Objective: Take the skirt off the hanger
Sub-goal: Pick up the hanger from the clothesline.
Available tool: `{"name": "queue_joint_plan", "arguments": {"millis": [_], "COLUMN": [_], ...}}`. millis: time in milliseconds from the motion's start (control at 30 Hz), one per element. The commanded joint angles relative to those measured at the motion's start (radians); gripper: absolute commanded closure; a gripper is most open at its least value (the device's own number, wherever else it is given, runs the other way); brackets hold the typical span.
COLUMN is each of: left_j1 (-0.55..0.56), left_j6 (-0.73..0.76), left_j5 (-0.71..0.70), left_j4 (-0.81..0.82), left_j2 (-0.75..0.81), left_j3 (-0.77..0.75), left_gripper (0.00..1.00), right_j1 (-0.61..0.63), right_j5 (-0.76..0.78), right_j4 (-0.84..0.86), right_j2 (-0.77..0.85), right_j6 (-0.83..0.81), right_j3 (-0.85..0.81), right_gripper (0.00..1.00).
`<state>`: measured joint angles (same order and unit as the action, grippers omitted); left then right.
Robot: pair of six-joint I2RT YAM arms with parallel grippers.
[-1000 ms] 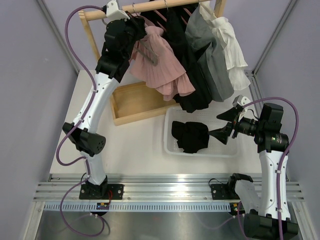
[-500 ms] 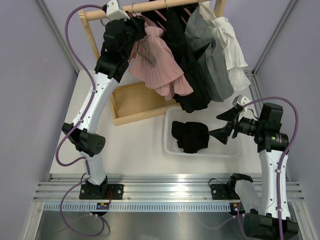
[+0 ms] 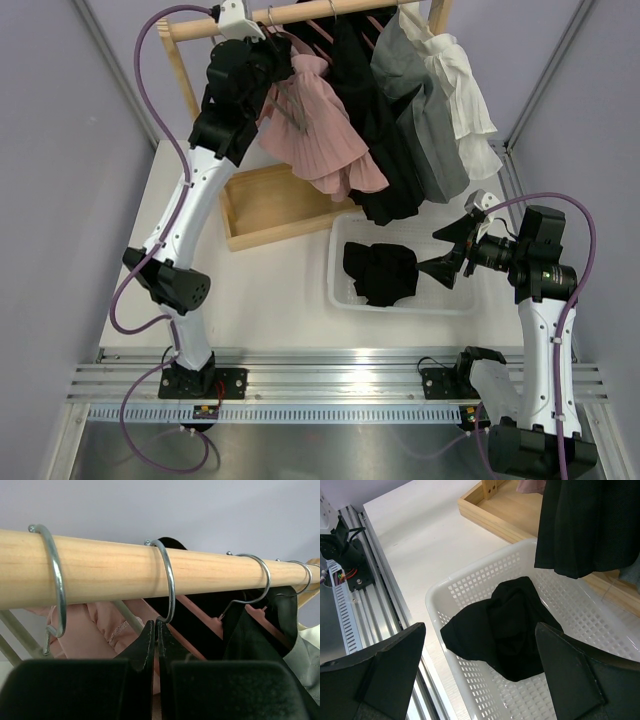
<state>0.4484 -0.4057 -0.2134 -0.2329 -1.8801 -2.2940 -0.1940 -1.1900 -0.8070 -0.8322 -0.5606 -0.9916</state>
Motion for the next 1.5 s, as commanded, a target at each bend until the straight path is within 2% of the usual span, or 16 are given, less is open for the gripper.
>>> {"name": "queue_joint_plan", "arguments": {"millis": [0, 433, 1067, 1467], "left_j1": [0.015, 0.016, 0.073, 0.124], "left_j6": [0.039, 0.027, -0.048, -0.044], "left_j5": [0.019, 0.029, 0.141, 0.158], "left_j4": [0.122, 0.122, 0.124, 0.145], "left_j2": [0.096, 0.131, 0.294, 0.467], "left_j3": [-0.064, -0.052, 0.273, 0.548], "left_gripper": [1.0, 1.0, 1.0, 1.0], "right_j1": [-0.007, -0.007, -0.007, -0.007], "right_j5": [-0.016, -0.016, -0.025, -0.125], "right_j4": [0.002, 0.0, -0.017, -0.136], "right_j2": [-0.002, -0.005, -0.001, 0.021], "right_j6": [-0.013, -0.015, -0.036, -0.182], "right_j3": [-0.033, -0.033, -0.032, -0.039], "right_gripper": [0.01, 0.01, 0.01, 0.01]}}
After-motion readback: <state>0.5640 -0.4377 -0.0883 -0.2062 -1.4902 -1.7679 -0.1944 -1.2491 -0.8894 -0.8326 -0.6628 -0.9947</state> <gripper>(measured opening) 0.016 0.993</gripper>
